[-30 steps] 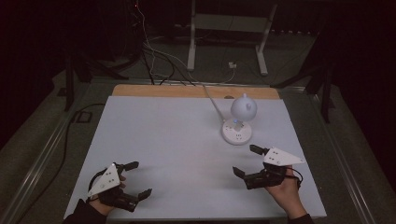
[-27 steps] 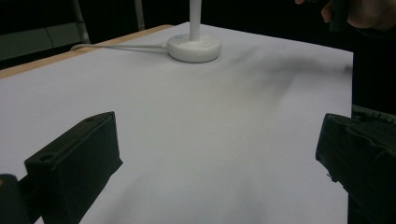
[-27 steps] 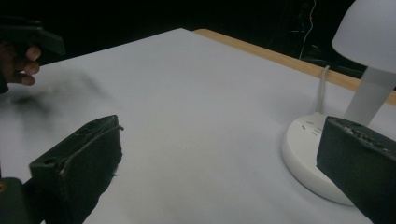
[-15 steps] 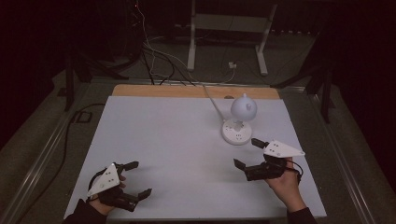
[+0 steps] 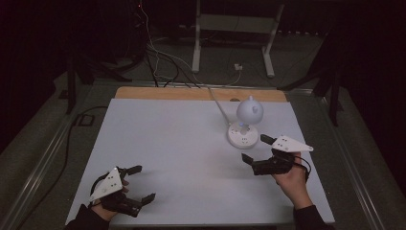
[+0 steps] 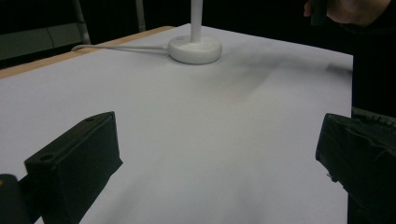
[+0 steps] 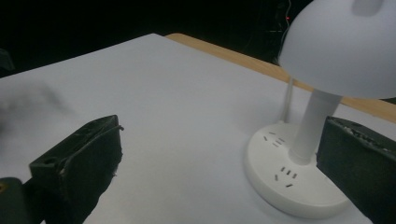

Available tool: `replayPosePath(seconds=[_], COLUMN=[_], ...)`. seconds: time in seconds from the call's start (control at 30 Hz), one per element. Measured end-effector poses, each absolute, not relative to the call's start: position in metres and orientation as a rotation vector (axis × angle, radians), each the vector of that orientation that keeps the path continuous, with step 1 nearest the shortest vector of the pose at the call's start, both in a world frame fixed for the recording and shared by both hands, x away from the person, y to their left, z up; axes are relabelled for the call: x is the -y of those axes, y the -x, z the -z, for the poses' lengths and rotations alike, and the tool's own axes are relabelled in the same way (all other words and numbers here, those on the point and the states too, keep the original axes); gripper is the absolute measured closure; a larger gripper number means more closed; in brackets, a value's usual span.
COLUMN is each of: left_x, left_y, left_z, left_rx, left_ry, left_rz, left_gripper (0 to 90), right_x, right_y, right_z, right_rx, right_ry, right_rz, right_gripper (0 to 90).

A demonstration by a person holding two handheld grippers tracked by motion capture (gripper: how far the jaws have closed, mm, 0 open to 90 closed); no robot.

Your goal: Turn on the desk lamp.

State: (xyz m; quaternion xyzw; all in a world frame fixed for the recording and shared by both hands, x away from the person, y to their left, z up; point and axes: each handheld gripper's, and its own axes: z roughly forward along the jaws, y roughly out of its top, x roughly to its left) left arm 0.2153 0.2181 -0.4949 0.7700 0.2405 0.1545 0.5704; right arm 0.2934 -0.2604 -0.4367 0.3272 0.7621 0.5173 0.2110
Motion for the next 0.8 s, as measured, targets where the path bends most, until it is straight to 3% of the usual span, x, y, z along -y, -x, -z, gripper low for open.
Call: replayPosePath(seconds=[0.8], left_x=[-0.218], left_y=[-0.216], left_z=[0.495], left_rx=[-0.564], left_ry=[-1.806], left_rz=[-0.355], left_gripper=[0.4], right_x=[0.273], right_y=[-0.335], right_z=[0.449], right_rx=[-2.061], right_ry=[-1.018], right_rz=[-1.358], right_gripper=[1.1])
